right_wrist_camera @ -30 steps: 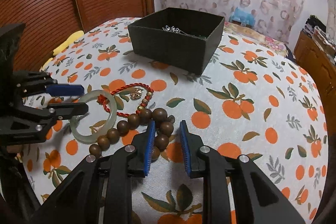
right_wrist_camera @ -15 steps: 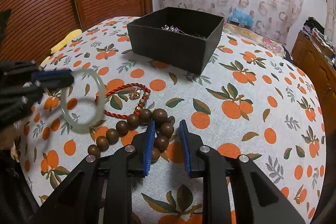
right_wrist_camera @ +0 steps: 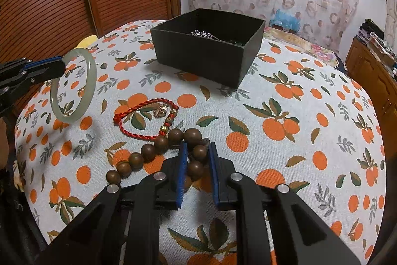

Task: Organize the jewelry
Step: 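Grasp the jade bangle with the left gripper while the right grasps the bead bracelet, then carry the bangle and bead bracelet over the black box with both grippers, then open both grippers to drop the bangle and bead bracelet into the box, then move both grippers back to the red cord bracelet and flower charm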

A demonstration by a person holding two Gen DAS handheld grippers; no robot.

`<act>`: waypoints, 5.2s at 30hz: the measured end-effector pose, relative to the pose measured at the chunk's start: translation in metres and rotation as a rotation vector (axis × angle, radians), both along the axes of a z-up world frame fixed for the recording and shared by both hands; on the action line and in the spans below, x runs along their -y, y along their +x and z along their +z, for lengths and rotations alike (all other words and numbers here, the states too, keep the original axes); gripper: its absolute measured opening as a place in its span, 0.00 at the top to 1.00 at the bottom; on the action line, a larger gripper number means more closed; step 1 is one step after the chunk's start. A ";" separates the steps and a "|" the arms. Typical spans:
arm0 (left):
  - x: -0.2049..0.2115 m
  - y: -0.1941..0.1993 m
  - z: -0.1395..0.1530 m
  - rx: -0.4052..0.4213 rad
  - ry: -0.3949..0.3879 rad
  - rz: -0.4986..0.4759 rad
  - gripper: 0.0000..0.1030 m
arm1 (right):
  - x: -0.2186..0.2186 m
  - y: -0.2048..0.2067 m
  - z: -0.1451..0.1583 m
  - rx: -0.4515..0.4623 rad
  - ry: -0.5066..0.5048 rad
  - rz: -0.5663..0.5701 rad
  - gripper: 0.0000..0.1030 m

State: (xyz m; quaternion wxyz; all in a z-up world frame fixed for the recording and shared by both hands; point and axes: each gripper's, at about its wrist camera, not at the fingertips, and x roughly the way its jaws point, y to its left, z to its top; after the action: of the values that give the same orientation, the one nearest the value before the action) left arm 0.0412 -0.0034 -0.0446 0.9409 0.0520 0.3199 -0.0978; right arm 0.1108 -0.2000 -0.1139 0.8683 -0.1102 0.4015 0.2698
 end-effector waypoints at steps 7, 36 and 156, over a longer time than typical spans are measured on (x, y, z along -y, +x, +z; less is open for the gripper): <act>-0.003 -0.002 0.000 0.007 -0.010 0.015 0.94 | 0.003 -0.009 0.007 0.026 0.013 -0.003 0.86; -0.005 0.073 0.036 0.093 -0.049 -0.011 0.94 | -0.009 0.036 0.131 0.291 0.105 0.020 0.86; 0.054 0.066 -0.055 -0.213 0.051 -0.120 0.78 | 0.012 -0.016 0.040 0.071 0.159 -0.044 0.72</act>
State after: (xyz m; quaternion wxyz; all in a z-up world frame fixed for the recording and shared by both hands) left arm 0.1071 -0.0571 -0.0991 0.8924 0.0840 0.4169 -0.1509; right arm 0.0948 -0.2122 -0.0739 0.8937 -0.0414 0.3502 0.2775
